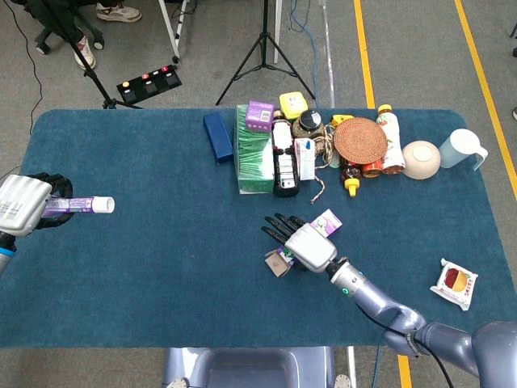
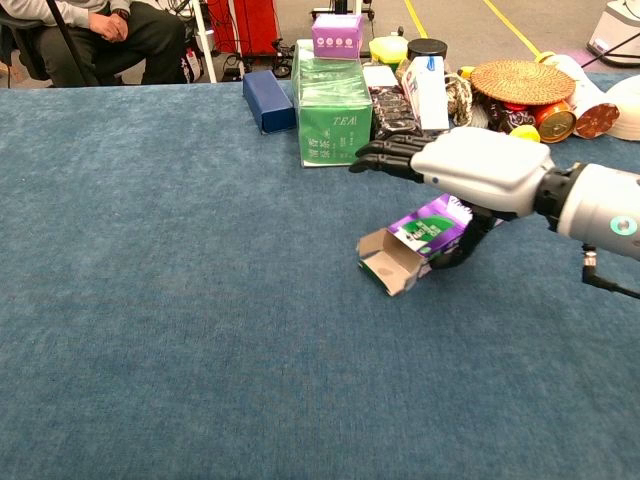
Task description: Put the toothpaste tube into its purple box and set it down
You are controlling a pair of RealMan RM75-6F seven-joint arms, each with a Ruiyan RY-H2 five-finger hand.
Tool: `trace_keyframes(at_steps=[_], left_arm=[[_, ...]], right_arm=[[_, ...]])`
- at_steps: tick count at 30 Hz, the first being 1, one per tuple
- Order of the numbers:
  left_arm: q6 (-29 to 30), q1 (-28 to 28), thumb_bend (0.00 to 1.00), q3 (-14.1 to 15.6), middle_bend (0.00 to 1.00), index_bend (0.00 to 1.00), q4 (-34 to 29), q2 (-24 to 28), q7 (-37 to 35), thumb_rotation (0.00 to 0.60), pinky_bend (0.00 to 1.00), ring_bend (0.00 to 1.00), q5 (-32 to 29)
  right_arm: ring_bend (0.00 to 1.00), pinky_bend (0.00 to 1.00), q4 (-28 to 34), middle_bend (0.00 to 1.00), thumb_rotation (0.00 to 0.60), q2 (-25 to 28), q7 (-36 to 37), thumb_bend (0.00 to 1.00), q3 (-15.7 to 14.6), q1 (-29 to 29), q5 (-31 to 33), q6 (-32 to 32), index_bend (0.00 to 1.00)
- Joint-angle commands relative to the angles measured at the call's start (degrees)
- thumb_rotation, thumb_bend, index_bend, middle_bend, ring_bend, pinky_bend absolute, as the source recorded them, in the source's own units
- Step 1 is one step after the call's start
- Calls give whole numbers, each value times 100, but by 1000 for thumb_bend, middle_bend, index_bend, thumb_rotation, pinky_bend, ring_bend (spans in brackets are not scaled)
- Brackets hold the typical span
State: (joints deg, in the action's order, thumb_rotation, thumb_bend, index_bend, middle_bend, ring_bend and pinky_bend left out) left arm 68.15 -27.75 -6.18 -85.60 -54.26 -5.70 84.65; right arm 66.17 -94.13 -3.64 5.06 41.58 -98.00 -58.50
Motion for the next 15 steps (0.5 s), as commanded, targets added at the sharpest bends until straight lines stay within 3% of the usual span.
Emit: trace_keyframes(at_steps=[1,15], left_arm=[[-13,-7,318,-5,535,702,33,-27,-34,600,675,519,2],[-68,0,319,38,534,702,337,-178,-238,600,675,519,52]], right_arm=[[28,201,196,25,600,-158,-458,0,271,148,515,401,0],[34,194,1420,44,600,1351,-2055,0,463,404,1953,1659,0]])
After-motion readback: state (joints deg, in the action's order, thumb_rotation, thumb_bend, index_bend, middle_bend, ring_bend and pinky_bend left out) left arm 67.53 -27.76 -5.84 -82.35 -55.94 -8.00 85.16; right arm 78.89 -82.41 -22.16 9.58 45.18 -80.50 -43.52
